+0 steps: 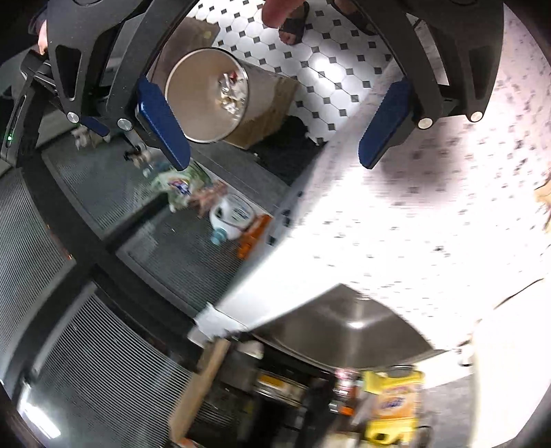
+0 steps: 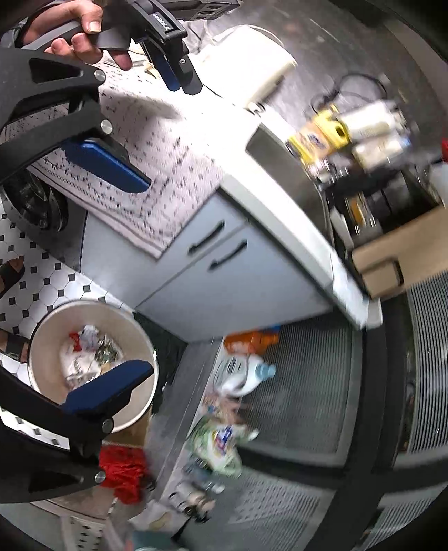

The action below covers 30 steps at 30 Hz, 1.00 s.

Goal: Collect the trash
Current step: 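Bring both open tools back toward the trash on the cloth, then grasp the barcode card with the left tool while the right tool grasps the brown paper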

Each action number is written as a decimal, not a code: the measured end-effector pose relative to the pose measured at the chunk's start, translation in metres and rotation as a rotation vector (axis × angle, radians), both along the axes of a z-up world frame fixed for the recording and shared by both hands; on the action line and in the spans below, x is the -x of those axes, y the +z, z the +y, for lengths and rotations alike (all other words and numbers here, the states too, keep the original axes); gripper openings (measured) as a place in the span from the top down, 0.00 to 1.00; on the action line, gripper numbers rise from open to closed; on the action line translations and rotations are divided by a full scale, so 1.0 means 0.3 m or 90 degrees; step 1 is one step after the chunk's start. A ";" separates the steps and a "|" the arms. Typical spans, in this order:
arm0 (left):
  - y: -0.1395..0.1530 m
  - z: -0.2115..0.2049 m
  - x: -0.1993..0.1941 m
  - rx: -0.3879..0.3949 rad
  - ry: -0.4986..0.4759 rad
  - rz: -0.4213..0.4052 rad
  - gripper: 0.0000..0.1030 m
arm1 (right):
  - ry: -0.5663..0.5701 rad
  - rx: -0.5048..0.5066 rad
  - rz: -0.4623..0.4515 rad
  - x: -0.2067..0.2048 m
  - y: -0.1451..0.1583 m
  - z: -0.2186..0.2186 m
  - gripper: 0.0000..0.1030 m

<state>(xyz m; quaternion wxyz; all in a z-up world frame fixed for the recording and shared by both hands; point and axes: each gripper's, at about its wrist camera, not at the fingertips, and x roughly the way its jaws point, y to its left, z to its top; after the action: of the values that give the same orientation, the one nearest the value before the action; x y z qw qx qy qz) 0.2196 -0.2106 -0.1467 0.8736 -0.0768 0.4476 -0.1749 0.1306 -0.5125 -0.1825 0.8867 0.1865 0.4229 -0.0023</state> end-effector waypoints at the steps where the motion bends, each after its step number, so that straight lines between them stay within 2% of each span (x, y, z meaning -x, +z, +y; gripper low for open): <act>1: 0.006 0.038 0.003 0.000 0.016 -0.001 0.05 | 0.013 0.000 -0.001 -0.015 0.005 0.029 0.07; 8: 0.029 0.283 0.038 -0.010 0.131 -0.006 0.05 | 0.080 0.002 -0.009 -0.085 0.034 0.200 0.07; 13: 0.032 0.454 0.064 -0.029 0.237 -0.006 0.06 | 0.121 0.006 -0.013 -0.122 0.050 0.301 0.07; 21: 0.009 0.662 0.101 -0.118 0.392 0.003 0.06 | 0.174 0.010 -0.020 -0.170 0.077 0.433 0.07; 23: -0.004 0.705 0.107 -0.138 0.418 0.007 0.05 | 0.185 0.012 -0.020 -0.181 0.082 0.464 0.07; 30: -0.054 0.826 0.132 -0.156 0.477 0.027 0.06 | 0.226 0.034 -0.021 -0.216 0.092 0.581 0.07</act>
<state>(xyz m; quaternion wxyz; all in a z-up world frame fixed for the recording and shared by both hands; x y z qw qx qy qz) 0.1799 0.0372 -0.1629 0.8702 -0.1337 0.4240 0.2121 0.1955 -0.3381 -0.1549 0.8846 0.0849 0.4347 0.1462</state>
